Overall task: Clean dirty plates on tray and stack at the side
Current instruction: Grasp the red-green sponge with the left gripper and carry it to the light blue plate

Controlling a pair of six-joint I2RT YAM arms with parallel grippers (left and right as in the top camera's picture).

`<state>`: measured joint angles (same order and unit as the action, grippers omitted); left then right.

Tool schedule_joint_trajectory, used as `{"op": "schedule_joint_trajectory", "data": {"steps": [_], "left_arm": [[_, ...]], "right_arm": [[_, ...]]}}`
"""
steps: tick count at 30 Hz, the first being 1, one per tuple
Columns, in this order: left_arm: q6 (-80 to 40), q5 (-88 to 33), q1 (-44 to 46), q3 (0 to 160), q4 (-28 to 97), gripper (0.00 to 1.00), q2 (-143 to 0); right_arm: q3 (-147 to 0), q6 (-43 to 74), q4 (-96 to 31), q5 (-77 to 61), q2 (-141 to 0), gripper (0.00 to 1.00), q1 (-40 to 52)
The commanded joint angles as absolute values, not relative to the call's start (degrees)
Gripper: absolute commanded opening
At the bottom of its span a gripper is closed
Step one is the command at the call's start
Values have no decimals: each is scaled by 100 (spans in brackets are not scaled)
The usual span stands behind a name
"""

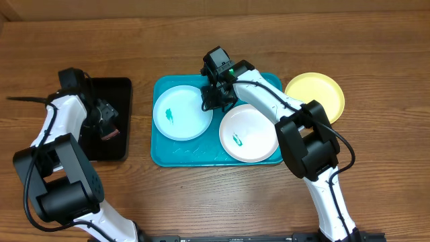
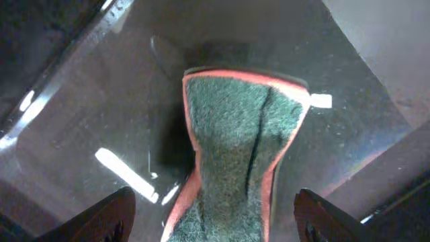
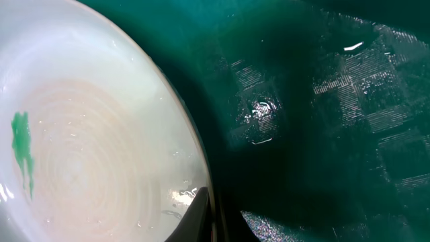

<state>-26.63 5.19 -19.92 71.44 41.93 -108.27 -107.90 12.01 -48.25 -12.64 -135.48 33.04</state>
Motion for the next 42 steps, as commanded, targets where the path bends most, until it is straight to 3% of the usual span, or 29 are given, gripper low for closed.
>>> {"op": "schedule_joint_trajectory", "data": {"steps": [1, 5, 9, 11, 17, 22, 25, 30, 33, 34, 42], "left_arm": [[-2749, 552, -2027, 7008, 3999, 75, -10757], [-2751, 478, -2027, 6912, 3837, 72, -10757], [-2746, 486, -2027, 6906, 3795, 56, -10757], [-2746, 484, -2027, 6897, 3806, 54, -10757], [-2744, 489, -2027, 6711, 3726, 64, -10763], [-2746, 486, -2029, 6484, 3520, 63, -10822], [-2738, 486, -2029, 6506, 3468, 56, -10820], [-2676, 491, -2029, 6759, 3592, 22, -10820], [-2676, 491, -2029, 7026, 3830, 17, -10820], [-2674, 491, -2029, 7227, 4045, 4, -10820], [-2679, 287, -2023, 8490, 5808, 4, -10818]], "right_arm": [[-10659, 1203, -4952, -1059, -13701, 4, 3341], [-10659, 1203, -4901, -1061, -13701, 4, 3341], [-10659, 1203, -4890, -1061, -13701, 4, 3341], [-10659, 1203, -4862, -1061, -13701, 4, 3341], [-10659, 1203, -4838, -1061, -13701, 4, 3341], [-10659, 1203, -4842, -1061, -13701, 4, 3341], [-10659, 1201, -4840, -1061, -13701, 4, 3341], [-10659, 1201, -4836, -1059, -13701, 4, 3341], [-10659, 1201, -4838, -1059, -13701, 4, 3341], [-10659, 1203, -4845, -1059, -13701, 4, 3341], [-10659, 1203, -4858, -1061, -13701, 4, 3341]]}}
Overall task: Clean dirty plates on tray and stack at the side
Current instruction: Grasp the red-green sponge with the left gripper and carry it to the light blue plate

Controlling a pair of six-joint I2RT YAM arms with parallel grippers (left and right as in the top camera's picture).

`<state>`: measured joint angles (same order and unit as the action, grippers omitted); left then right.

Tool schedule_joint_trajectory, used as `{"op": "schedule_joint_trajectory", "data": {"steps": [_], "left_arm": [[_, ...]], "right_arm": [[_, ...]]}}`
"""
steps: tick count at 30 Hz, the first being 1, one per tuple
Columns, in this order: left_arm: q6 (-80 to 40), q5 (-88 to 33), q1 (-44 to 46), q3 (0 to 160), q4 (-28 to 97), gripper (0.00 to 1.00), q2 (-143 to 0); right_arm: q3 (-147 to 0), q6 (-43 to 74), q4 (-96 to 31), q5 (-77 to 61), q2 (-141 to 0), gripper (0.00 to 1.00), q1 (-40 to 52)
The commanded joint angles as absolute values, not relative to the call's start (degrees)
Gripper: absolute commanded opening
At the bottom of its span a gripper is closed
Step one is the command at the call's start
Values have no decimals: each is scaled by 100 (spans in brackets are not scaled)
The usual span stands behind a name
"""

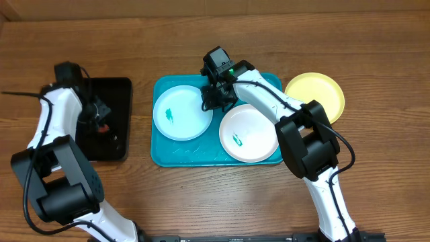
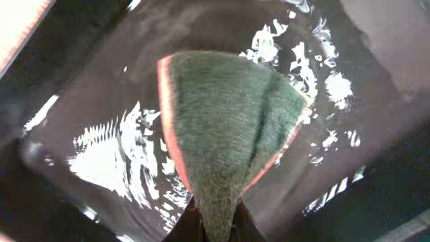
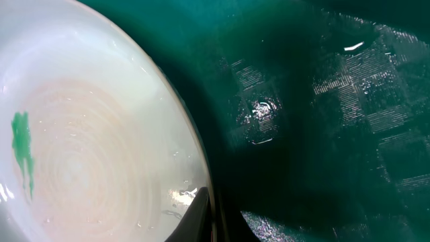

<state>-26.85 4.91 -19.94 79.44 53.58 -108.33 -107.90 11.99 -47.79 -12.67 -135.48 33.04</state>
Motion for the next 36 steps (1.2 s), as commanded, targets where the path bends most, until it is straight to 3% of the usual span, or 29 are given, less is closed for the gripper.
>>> {"op": "schedule_joint_trajectory", "data": {"steps": [1, 15, 22, 29, 36], "left_arm": [[-2676, 148, -2021, 8606, 6003, 4, -10818], [-2060, 23, -1975, 8405, 6587, 4, -10761], [-1232, -2139, -1798, 8976, 6696, 4, -10366], [-1441, -2462, -624, 8748, 6340, 4, -10333], [-2659, -1262, 661, 8211, 5535, 4, -10444]], "right_arm": [[-10659, 1203, -4858, -1061, -13701, 4, 3341], [-10659, 1203, -4974, -1061, -13701, 4, 3341], [-10659, 1208, -4958, -1063, -13701, 4, 3343], [-10659, 1380, -4925, -1066, -13701, 4, 3341], [-10656, 1378, -4941, -1061, -13701, 4, 3341]]}}
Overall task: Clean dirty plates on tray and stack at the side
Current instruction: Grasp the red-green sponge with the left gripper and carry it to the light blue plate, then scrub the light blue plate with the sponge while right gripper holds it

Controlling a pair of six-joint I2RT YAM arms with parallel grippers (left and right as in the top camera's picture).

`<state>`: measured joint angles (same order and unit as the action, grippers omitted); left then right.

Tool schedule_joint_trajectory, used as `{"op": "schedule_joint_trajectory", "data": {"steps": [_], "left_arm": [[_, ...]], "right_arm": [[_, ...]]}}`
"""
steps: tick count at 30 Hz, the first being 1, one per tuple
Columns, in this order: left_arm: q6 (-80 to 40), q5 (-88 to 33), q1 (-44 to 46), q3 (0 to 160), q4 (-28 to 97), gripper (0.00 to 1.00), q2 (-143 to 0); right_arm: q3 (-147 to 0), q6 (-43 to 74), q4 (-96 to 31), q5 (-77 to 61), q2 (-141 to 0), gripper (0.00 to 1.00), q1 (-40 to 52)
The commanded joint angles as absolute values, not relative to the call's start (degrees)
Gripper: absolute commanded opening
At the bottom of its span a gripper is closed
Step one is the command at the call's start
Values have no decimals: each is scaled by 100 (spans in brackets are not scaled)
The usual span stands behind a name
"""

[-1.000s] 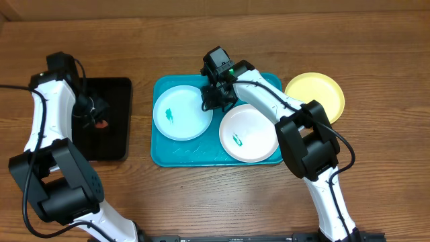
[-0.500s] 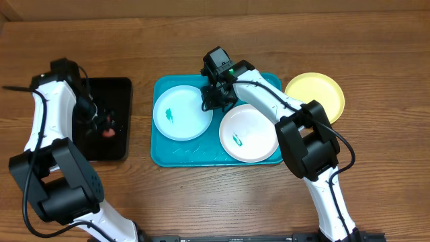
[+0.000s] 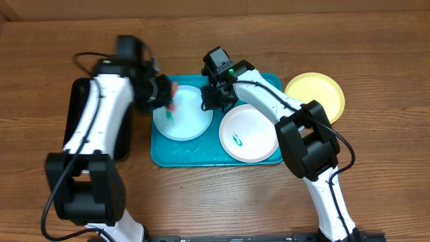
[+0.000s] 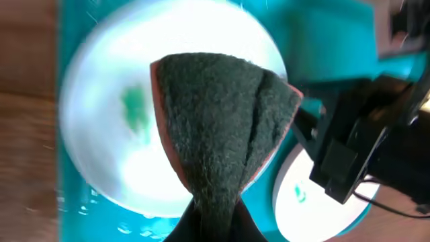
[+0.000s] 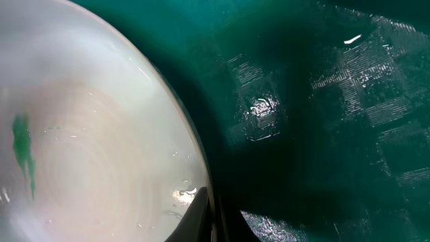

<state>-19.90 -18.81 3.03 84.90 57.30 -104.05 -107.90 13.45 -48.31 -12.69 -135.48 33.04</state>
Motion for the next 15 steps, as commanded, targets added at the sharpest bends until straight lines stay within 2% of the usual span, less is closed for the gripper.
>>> {"op": "schedule_joint_trajectory", "data": {"steps": [1, 8, 15], "left_arm": [[-2764, -1194, 781, 8123, 5426, 4, -10449], [-3642, -539, 1249, 7306, 4407, 4, -10460], [-4150, -600, 1288, 6449, 3173, 5, -10468]], "right_arm": [[-10659, 1378, -4932, -1061, -13701, 4, 3341], [-10659, 1378, -4923, -1061, -13701, 4, 3339], [-10659, 1378, -4842, -1061, -13701, 4, 3336]]}}
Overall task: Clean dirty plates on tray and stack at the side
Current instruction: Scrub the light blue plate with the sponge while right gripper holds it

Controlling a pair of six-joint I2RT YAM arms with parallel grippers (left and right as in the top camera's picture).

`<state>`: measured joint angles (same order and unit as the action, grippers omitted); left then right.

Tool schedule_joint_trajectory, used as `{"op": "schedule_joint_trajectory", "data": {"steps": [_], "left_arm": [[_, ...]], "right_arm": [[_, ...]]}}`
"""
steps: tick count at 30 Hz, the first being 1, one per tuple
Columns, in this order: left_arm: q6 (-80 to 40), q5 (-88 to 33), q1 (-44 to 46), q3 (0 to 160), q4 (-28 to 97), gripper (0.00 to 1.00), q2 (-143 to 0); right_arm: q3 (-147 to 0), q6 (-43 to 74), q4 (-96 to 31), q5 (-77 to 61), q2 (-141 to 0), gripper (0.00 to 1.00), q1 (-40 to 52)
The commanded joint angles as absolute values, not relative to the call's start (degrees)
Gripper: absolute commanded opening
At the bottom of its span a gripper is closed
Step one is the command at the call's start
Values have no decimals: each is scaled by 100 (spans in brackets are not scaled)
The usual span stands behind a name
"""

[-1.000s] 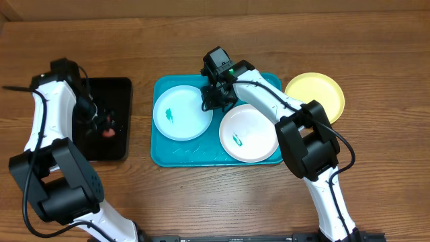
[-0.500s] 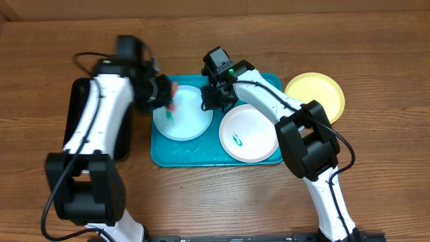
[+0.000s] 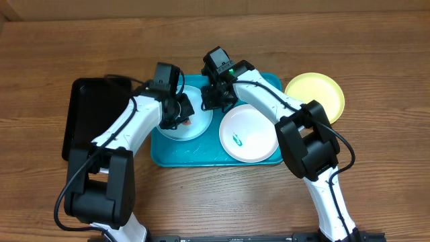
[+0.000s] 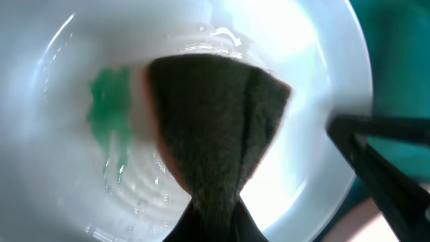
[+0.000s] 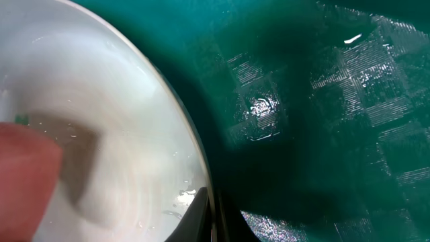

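On the teal tray (image 3: 262,158) lie two white plates. The left plate (image 3: 199,128) carries a green smear (image 4: 111,111); the right plate (image 3: 259,124) has its own green mark. My left gripper (image 3: 180,115) is shut on a green scouring sponge with a red edge (image 4: 215,134), held down over the left plate's middle, just right of the smear. My right gripper (image 5: 209,222) is shut on that plate's right rim (image 5: 195,154), one finger inside, one outside. The sponge shows as a pink blur (image 5: 27,175) in the right wrist view. A yellow plate (image 3: 316,94) sits on the table right of the tray.
A black tray (image 3: 87,117) lies on the wooden table left of the teal tray. The two arms meet over the left white plate, their wrists close together.
My left gripper, with the sponge, has gone from the left plate's left edge to low over its middle. The right gripper has kept its hold on the rim.
First my left gripper stood open around the sponge in the black tray. Then it was shut on the sponge there. Later it held the sponge above the left white plate, and now low over it. The right gripper stayed shut on that plate's rim throughout.
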<state>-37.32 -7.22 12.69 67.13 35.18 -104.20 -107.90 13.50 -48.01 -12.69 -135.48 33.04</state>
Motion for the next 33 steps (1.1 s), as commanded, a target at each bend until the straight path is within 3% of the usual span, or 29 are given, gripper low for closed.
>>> {"op": "schedule_joint_trajectory", "data": {"steps": [1, 4, 5, 7, 11, 12, 16, 23, 33], "left_arm": [[-4167, -602, 1295, 6399, 3061, 7, -10468], [-4158, -600, 1295, 6370, 2871, 16, -10468], [-4156, -602, 1295, 6370, 2823, 24, -10468], [-4112, -709, 1293, 6370, 2714, 38, -10468], [-3789, -906, 1262, 6464, 2703, 49, -10453], [-3701, -904, 1227, 6578, 2827, 52, -10401], [-3704, -952, 1083, 6956, 3227, 62, -10239], [-3701, -945, 808, 7338, 3791, 95, -10040], [-3771, -862, -1, 7338, 4383, 100, -10042]], "right_arm": [[-10656, 1378, -4840, -1061, -13701, 4, 3336], [-10659, 1378, -4840, -1061, -13701, 7, 3336], [-10659, 1378, -4840, -1061, -13701, 14, 3336], [-10659, 1378, -4845, -1061, -13701, 39, 3336], [-10659, 1378, -4856, -1061, -13701, 47, 3336], [-10659, 1378, -4856, -1061, -13701, 71, 3336], [-10659, 1376, -4853, -1061, -13701, 99, 3336], [-10659, 1376, -4847, -1061, -13701, 100, 3336], [-10659, 1376, -4853, -1063, -13701, 100, 3336]]}}
